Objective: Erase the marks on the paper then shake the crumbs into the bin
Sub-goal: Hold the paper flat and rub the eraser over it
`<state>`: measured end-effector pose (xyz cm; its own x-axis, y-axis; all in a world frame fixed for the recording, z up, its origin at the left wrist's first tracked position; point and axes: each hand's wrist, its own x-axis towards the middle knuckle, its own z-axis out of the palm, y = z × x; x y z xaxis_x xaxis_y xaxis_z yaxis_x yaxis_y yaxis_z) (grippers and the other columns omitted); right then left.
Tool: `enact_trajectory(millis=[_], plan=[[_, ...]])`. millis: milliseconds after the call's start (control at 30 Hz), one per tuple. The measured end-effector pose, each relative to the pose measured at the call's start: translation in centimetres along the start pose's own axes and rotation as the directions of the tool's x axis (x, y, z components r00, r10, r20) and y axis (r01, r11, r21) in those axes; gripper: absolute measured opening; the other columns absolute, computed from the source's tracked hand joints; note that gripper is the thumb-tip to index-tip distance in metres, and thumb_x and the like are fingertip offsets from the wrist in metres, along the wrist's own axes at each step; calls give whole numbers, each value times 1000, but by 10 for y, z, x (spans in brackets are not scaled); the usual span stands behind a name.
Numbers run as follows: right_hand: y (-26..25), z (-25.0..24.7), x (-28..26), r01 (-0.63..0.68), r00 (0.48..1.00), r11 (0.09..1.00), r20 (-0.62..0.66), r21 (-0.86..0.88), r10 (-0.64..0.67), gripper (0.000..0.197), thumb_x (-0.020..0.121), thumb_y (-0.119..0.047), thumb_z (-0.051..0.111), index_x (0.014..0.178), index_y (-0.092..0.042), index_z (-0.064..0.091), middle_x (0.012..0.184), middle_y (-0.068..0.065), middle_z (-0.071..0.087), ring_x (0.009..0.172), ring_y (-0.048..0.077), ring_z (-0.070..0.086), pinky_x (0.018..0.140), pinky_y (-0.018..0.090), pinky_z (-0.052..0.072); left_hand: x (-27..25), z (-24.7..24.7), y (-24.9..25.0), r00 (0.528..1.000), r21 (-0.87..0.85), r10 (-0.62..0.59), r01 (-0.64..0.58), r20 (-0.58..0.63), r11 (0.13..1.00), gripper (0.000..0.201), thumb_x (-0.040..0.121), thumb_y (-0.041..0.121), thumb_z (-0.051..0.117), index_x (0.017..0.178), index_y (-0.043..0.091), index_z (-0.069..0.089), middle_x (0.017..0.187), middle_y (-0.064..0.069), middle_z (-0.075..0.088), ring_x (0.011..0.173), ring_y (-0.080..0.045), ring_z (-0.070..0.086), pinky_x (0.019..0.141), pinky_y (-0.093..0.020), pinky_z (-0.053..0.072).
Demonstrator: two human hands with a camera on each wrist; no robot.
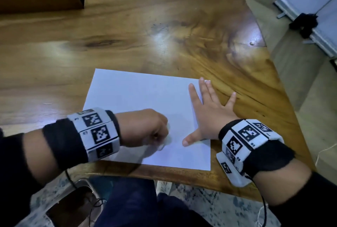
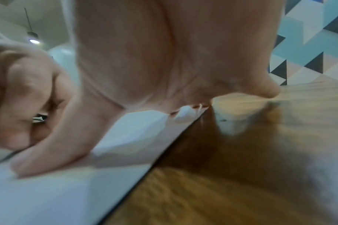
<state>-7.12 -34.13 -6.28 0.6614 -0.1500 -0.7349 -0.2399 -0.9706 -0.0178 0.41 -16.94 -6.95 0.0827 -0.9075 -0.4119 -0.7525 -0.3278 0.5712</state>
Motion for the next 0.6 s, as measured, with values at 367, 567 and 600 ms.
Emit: enact_trajectory(millis=[367, 567, 600], plan=[[1, 0, 2, -1, 1000, 1000, 10, -7, 1, 151, 50, -80, 67, 137, -21, -41, 138, 5, -54, 131, 20, -45, 98, 74, -13, -13, 18, -3, 986, -26, -25, 21, -165, 999, 7, 77, 11, 62, 71, 13, 65, 80, -1, 58, 72, -14, 53, 64, -23, 43], [1, 3, 1, 11, 999, 1000, -44, -9, -11, 151, 50, -80, 68, 141, -19, -36, 143, 9, -48, 134, 22, -41, 105, 67, -16, -27, 3, -18, 898, -206, -281, 221, -338, 953, 22, 75, 38, 60, 92, 25, 64, 80, 16, 49, 76, -2, 49, 66, -14, 34], [1, 3, 1, 15, 999, 1000, -50, -4, -15, 150, 51, -79, 68, 141, -19, -36, 143, 10, -48, 134, 23, -41, 106, 65, -17, -29, 3, -19, 881, -173, -290, 241, -374, 955, 19, 77, 35, 62, 92, 24, 64, 80, 17, 47, 77, -3, 47, 68, -15, 32]])
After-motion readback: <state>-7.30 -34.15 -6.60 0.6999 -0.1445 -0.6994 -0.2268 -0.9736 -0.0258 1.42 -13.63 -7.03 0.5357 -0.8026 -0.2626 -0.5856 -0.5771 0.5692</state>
